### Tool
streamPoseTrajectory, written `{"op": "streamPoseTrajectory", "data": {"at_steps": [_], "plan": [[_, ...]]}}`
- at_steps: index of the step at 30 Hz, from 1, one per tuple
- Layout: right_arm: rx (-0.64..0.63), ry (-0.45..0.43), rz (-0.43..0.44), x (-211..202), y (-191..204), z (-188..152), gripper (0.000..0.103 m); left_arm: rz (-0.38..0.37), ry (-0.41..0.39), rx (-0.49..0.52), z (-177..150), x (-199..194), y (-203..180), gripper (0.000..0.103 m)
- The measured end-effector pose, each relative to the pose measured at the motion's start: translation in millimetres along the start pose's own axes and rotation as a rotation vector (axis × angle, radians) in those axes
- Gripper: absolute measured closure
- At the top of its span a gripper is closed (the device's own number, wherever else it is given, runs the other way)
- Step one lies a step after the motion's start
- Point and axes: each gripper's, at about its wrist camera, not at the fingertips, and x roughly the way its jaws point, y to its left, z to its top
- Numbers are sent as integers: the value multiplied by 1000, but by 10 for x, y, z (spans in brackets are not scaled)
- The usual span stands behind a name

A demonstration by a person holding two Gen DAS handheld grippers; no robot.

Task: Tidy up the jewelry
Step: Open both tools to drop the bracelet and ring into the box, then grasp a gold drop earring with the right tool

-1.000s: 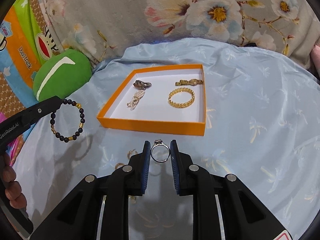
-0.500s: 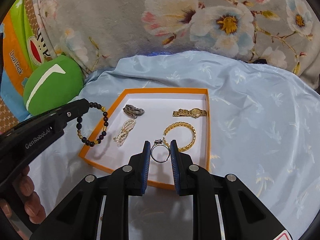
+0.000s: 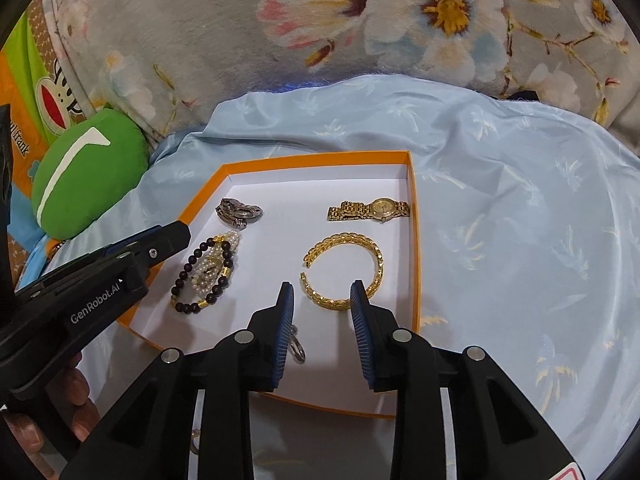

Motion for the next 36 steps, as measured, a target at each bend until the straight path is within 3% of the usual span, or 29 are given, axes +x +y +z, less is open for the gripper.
{"op": "streamPoseTrajectory", "data": {"at_steps": [17, 23, 30, 36], "plan": [[5, -21, 12, -218, 13, -208, 74, 32, -2, 1, -182, -170, 20, 82], [-16, -56, -11, -505, 46, -438, 73, 22, -22, -42, -440, -489, 140, 82], [5, -16, 33, -770, 59, -775, 73, 64, -31, -68, -831, -911, 289, 82], [-29, 26, 88, -969, 215, -1071, 73, 59, 28, -55, -1176, -1087, 302, 81]]}}
